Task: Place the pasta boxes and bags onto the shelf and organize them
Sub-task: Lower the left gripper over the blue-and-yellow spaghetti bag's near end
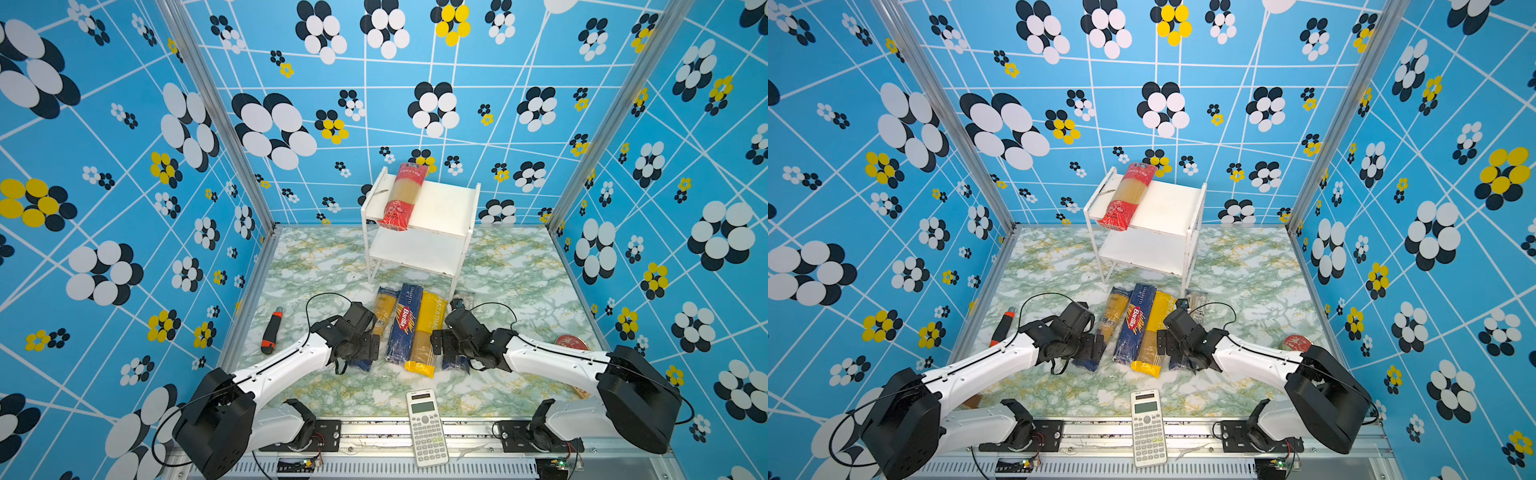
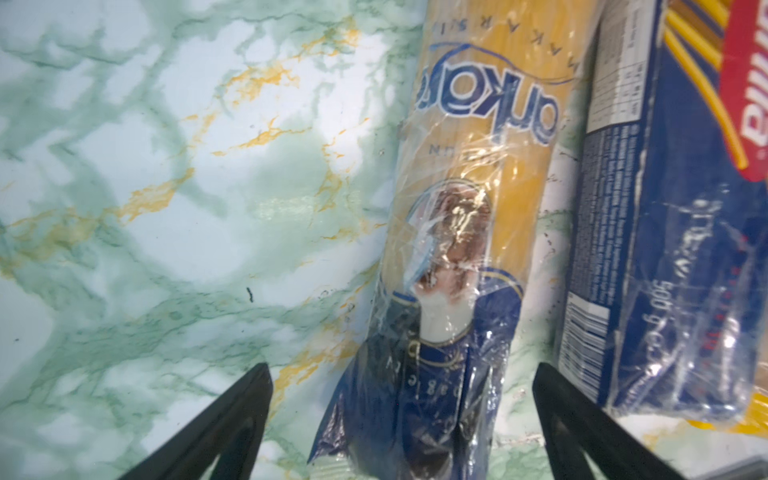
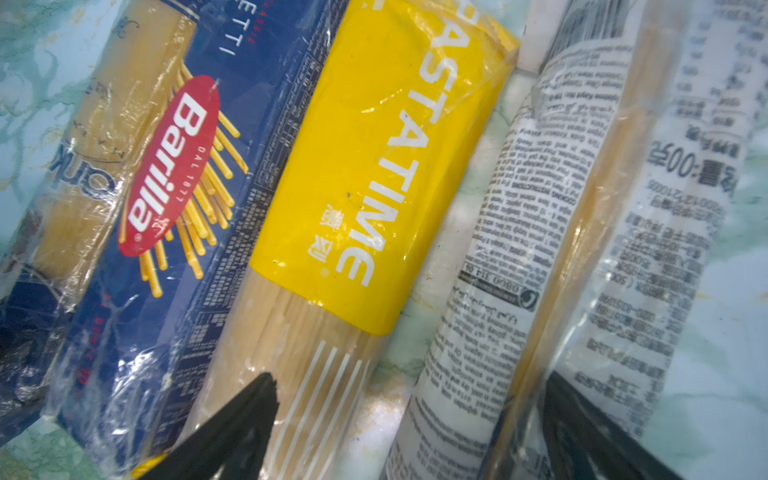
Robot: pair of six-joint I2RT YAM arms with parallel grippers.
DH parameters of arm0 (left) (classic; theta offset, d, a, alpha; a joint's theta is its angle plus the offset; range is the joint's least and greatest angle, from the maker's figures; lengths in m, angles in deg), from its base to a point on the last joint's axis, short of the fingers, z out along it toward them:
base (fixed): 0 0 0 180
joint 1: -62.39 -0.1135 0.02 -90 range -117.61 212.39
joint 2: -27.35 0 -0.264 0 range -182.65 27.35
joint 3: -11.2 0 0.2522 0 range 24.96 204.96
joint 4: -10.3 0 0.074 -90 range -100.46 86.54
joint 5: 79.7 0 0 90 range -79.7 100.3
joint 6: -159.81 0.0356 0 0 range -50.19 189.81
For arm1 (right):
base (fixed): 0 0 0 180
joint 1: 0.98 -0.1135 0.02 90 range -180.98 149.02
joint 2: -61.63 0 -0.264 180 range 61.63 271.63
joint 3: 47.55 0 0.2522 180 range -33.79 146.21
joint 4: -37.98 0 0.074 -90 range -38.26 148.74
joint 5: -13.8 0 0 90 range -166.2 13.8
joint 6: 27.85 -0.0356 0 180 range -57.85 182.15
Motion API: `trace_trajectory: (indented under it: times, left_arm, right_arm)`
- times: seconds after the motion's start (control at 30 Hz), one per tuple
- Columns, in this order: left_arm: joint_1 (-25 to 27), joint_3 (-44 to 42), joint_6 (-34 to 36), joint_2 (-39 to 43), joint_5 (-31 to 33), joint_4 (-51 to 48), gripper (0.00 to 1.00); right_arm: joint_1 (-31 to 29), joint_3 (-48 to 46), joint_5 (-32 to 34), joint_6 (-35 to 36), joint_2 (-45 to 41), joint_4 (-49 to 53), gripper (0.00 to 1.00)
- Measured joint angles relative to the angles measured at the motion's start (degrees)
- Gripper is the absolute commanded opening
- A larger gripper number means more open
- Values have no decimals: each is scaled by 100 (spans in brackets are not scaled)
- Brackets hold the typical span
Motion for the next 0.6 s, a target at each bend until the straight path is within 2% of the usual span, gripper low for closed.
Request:
trace_trajectory:
  times: [0.23,0.6]
  left_arm:
    - [0,-422,48,361,-260,492,99]
    - [72,-752,114,391,-372,1071,99]
  right_arm:
    - [0,0,0,0,0,0,99]
    - [0,2,-2,0,9,-2,99]
